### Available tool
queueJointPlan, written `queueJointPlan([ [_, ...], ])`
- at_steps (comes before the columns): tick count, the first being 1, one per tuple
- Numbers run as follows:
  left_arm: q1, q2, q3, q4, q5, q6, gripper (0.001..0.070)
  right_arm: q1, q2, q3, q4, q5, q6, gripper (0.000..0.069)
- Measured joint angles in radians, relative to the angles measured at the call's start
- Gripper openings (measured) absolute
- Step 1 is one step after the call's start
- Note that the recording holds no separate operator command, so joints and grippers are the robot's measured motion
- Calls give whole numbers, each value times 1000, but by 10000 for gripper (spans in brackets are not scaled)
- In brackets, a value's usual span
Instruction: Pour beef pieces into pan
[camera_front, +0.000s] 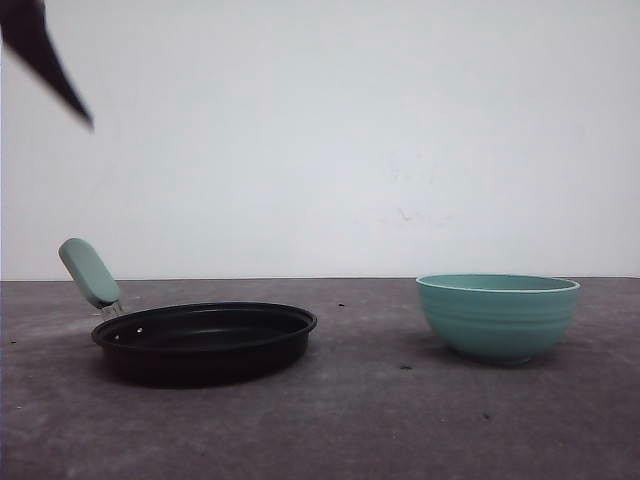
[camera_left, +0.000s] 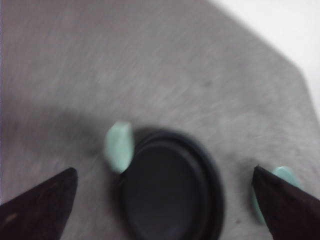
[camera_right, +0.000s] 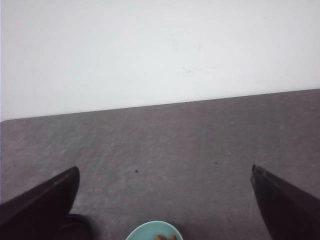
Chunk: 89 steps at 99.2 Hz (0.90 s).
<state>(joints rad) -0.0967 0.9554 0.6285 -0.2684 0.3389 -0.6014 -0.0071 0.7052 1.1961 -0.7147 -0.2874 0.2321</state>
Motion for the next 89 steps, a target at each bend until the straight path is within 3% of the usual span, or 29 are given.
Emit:
queueJointPlan([
  [20,-5,138,-23,147,3,-41,693,6,2,0,-3,0,-1,685],
  [40,-33,333,-23,318,57,-94,678,6,2,0,-15,0,-1,685],
  [62,-63,511,-23,405,71,-140,660,6,2,0,-71,14,-13,685],
  [68,-69,527,-23,439,72,-144,576,6,2,0,-85,31,-20,685],
  [80,-78,563,-23,462,72,-150,263,6,2,0,-97,46,-26,685],
  [89,-79,564,-23,505,71,-151,116,6,2,0,-106,52,-27,685],
])
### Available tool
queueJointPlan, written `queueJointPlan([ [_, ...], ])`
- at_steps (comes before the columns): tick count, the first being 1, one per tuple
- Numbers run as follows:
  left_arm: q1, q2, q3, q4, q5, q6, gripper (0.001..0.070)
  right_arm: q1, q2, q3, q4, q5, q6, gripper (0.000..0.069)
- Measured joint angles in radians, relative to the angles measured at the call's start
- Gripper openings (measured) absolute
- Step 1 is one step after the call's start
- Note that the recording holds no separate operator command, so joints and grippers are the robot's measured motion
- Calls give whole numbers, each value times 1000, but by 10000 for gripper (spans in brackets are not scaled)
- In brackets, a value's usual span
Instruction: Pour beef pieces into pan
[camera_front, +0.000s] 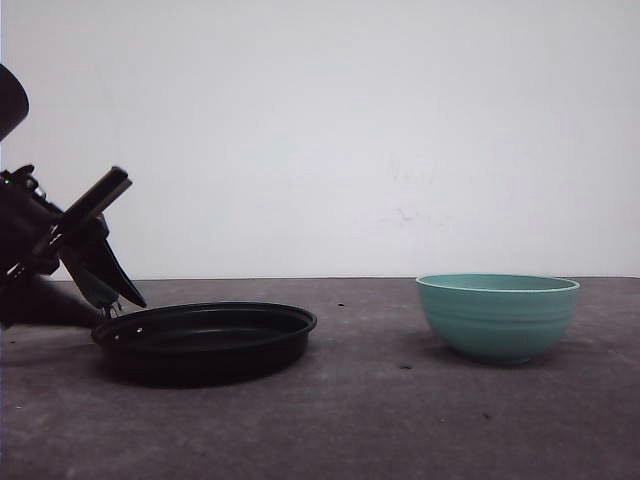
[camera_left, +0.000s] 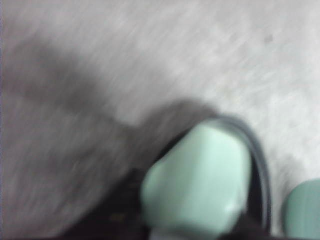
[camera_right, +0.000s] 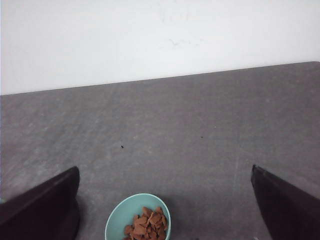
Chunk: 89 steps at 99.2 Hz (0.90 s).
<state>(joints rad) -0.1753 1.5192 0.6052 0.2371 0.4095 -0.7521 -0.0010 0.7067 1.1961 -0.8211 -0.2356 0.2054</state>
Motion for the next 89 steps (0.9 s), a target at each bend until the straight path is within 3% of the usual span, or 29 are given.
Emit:
queueJointPlan([
  [7,0,0,0,30,0,3,61,0,0,0,-2,0,0,685],
  [34,-15,-17,0,34,58,3,55,0,73,0,-74,56,-21,684],
  [60,-73,-246,0,-65,65,17,55,0,320,-98,-72,43,-51,680],
  [66,-88,-307,0,-121,56,26,55,0,384,-132,-55,16,-52,637],
  [78,-117,-415,0,-228,34,31,55,0,517,-184,5,-68,-52,479],
  [89,-133,-487,0,-293,31,31,55,13,624,-194,54,-143,-51,426],
])
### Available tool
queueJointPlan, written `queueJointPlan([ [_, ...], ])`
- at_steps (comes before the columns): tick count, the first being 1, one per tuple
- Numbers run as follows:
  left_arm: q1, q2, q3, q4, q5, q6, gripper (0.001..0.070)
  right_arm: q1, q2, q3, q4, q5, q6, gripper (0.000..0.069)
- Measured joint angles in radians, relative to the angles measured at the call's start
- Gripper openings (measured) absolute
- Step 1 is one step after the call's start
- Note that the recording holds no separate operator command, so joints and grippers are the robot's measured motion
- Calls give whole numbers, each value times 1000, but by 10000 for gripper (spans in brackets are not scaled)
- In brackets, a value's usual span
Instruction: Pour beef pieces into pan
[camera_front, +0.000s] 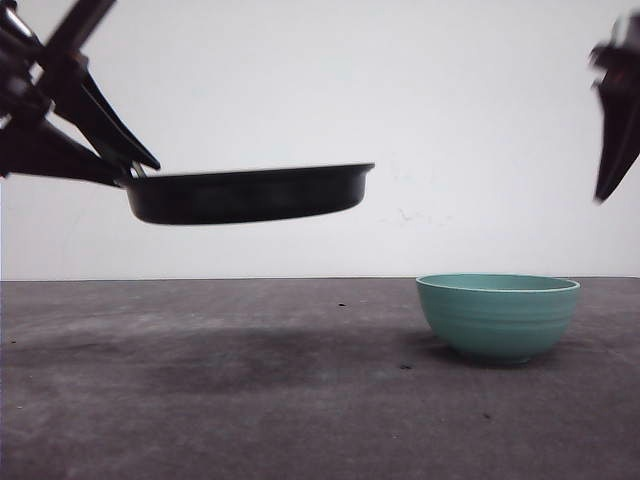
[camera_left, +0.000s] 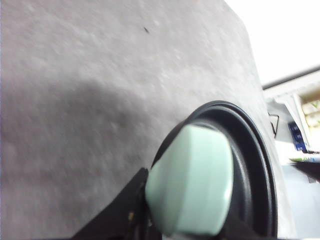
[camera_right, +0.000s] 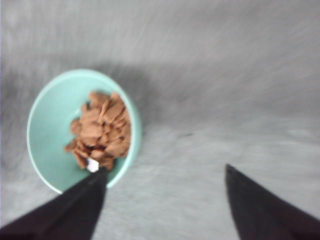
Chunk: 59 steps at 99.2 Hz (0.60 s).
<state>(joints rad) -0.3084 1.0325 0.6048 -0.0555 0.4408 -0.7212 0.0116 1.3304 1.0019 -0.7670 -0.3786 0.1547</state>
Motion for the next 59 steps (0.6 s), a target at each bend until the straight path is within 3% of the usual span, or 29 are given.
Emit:
queueJointPlan([
  [37,-50,-93,0,-55,0,0,54,80,192,0,87,-15,17,277],
  [59,-56,-93,0,-64,-1,0,54,107,228,0,143,-13,34,76],
])
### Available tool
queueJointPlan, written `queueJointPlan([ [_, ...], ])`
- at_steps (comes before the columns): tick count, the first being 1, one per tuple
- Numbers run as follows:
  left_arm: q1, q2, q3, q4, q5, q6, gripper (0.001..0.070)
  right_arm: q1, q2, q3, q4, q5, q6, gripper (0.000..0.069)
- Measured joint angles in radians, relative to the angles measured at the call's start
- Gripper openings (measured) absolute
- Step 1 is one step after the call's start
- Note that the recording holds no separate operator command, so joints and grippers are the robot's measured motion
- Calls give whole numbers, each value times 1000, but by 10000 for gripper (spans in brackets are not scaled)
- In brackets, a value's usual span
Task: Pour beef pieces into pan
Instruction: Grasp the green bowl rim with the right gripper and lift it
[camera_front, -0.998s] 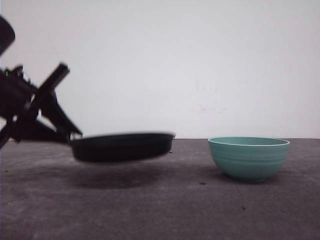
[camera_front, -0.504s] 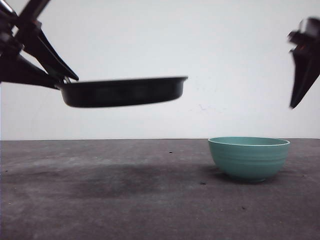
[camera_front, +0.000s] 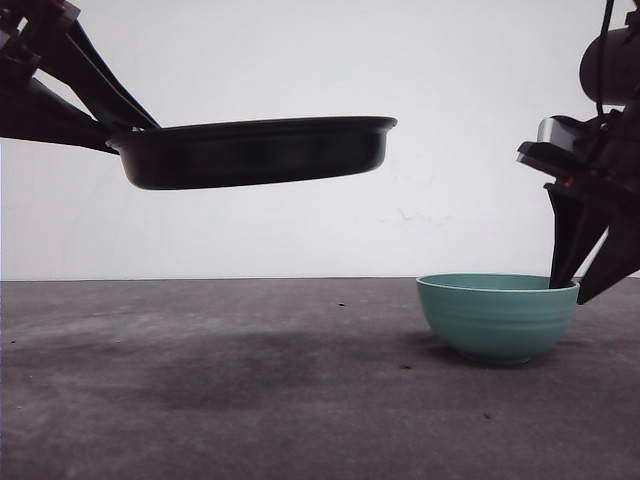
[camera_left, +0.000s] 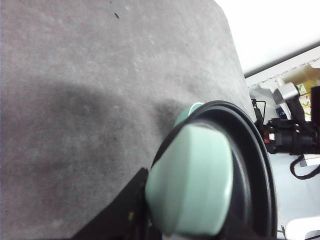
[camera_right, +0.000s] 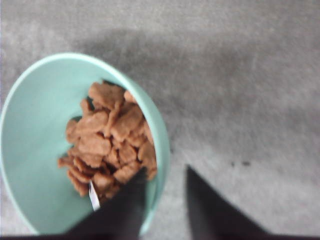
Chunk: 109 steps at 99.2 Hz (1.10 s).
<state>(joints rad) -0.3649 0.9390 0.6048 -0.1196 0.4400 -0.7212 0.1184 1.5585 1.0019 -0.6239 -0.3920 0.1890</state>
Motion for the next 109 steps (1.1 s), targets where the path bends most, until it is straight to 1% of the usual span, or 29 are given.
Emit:
queueJointPlan([
  [6,0,0,0,0,0,0,54,5,0,0,20,0,3,49],
  [15,0,0,0,-6,-2,4,54,7,0,0,50,3,19,33],
  [35,0,0,0,-12,-9,19,54,14,7,0,68,6,51,30],
  [66,-11,0,0,-15,-12,22,54,56,80,0,55,5,61,21],
  [80,-11,0,0,-56,-11,23,54,78,82,0,59,17,61,17],
  [88,-11,0,0,-87,-12,26,54,80,59,0,56,26,61,16],
  [97,-11,0,0,-103,-13,28,54,92,-13,4,57,34,61,16],
  [109,-20,0,3,-148,-39,30,54,121,-137,71,63,36,61,16],
])
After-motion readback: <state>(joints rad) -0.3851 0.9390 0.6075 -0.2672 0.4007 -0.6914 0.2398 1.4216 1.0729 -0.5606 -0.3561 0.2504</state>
